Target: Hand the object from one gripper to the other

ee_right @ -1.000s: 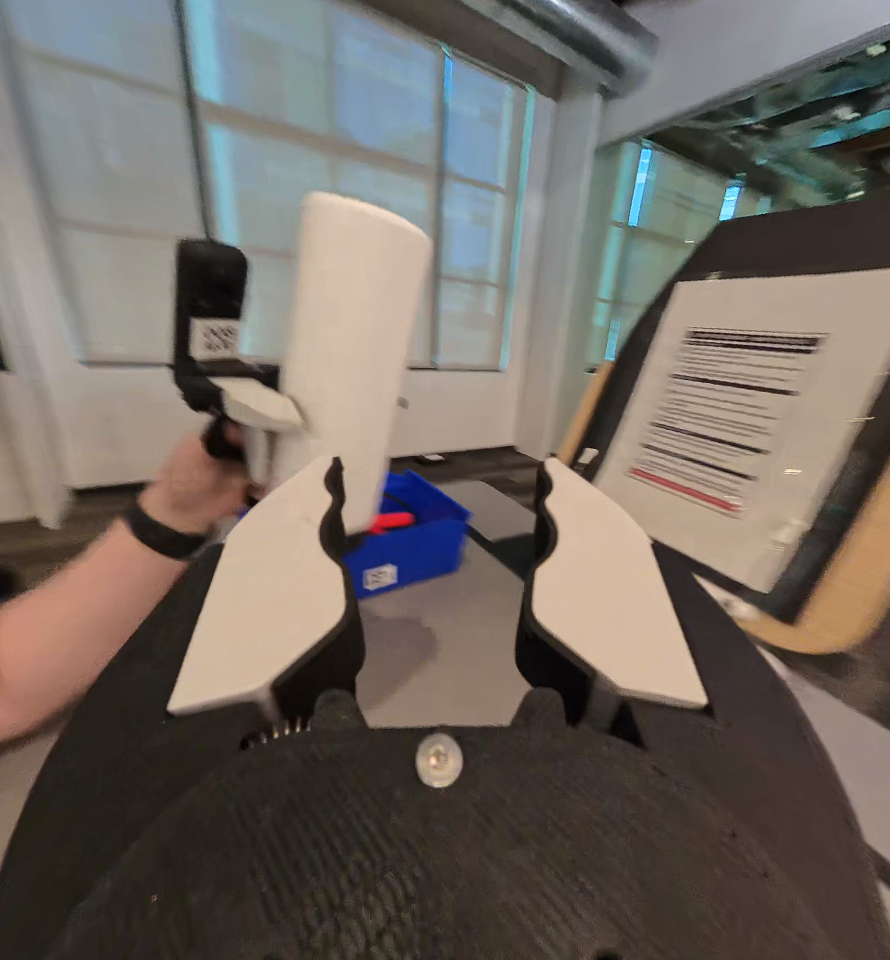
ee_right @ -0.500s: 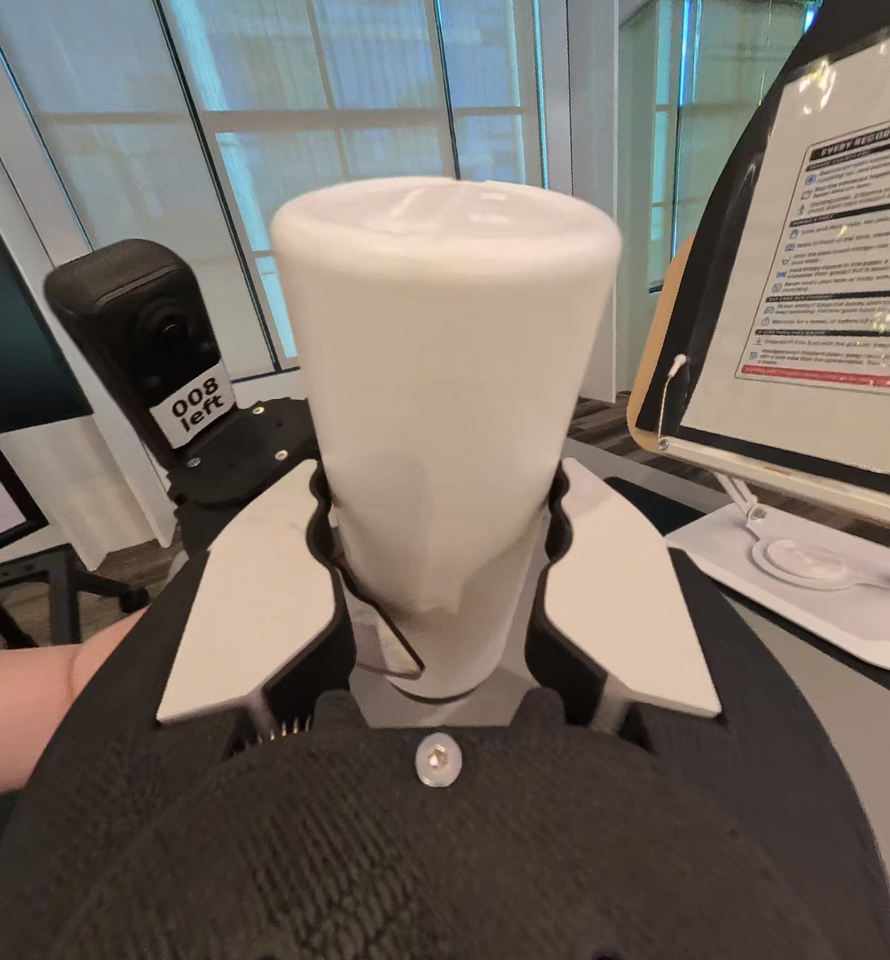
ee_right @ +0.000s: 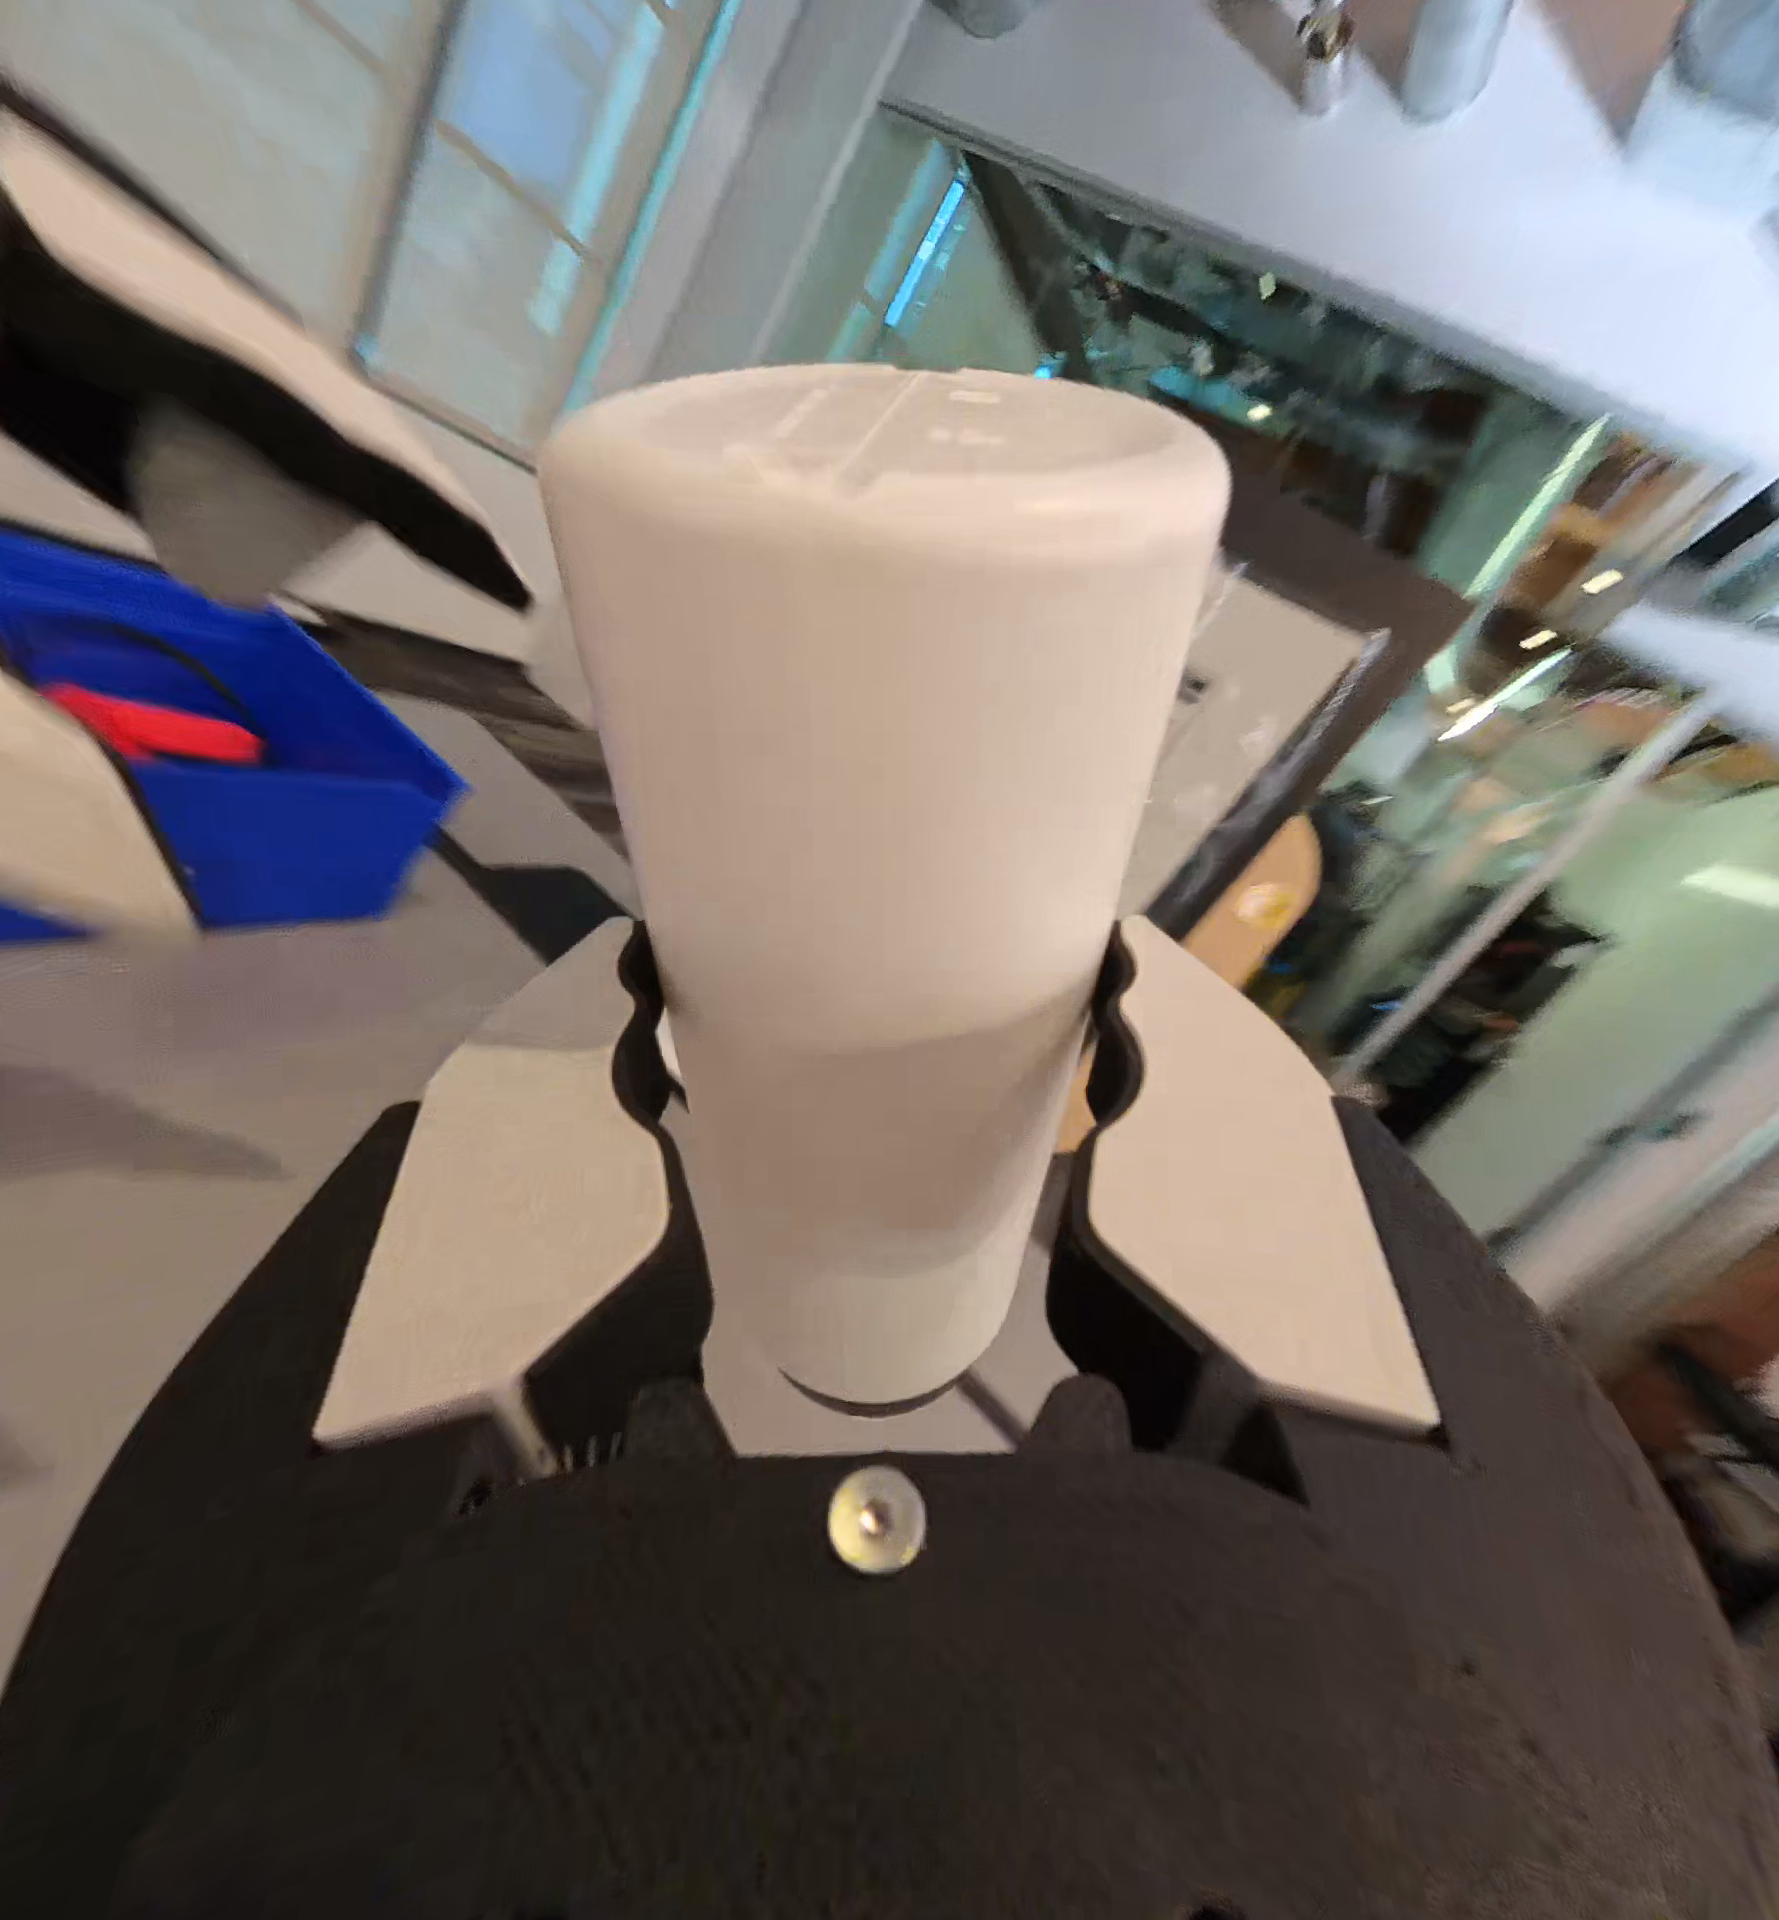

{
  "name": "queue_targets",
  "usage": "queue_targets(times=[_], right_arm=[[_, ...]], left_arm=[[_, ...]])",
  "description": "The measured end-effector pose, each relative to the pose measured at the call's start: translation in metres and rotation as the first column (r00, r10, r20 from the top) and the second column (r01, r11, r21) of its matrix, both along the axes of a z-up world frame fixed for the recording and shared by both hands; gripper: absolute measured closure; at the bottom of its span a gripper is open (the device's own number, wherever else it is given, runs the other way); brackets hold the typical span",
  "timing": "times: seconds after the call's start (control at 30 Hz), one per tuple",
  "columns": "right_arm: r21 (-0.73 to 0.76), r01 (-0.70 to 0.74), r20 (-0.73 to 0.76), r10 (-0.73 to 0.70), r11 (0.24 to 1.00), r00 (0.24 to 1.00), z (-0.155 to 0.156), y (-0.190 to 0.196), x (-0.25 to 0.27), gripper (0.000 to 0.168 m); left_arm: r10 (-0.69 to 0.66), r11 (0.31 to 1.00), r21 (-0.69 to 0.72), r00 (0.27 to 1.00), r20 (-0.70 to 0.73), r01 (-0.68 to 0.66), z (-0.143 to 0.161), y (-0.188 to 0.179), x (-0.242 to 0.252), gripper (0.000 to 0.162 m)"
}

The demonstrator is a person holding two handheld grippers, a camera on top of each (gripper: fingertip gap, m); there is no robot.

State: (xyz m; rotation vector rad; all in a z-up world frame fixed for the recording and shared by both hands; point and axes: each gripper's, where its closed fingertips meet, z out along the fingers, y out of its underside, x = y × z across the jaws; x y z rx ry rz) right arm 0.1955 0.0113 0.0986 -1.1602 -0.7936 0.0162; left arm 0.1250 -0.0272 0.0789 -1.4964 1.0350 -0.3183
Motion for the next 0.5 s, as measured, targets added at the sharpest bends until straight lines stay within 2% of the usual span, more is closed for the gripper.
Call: queue_targets(times=[0.03, 0.13, 0.2, 0.33, 0.5], right_arm=[[0.065, 0.052, 0.059, -0.056, 0.997, 0.997, 0.0, 0.001, 0.003, 0.087], [0.249, 0.152, 0.222, -0.209, 0.956, 0.952, -0.001, 0.001, 0.002, 0.087], [0.331, 0.163, 0.288, -0.264, 0.929, 0.921, -0.005, -0.001, -0.004, 0.087], [0.443, 0.143, 0.378, -0.33, 0.885, 0.865, -0.012, -0.007, -0.021, 0.087], [0.505, 0.067, 0.428, -0.316, 0.861, 0.847, -0.017, -0.021, -0.041, 0.087]], left_arm=[[-0.016, 1.0, -0.016, 0.999, 0.052, 0.017, 0.008, -0.005, 0.0, 0.06], [-0.037, 0.998, -0.037, 0.981, 0.193, 0.045, 0.026, -0.017, 0.006, 0.055], [-0.033, 0.999, -0.022, 0.974, 0.224, 0.039, 0.03, -0.021, 0.012, 0.048], [0.03, 1.0, -0.002, 0.984, 0.175, -0.03, 0.022, -0.015, 0.018, 0.036], [0.052, 0.998, -0.046, 0.992, 0.111, -0.047, 0.002, -0.001, 0.019, 0.034]])
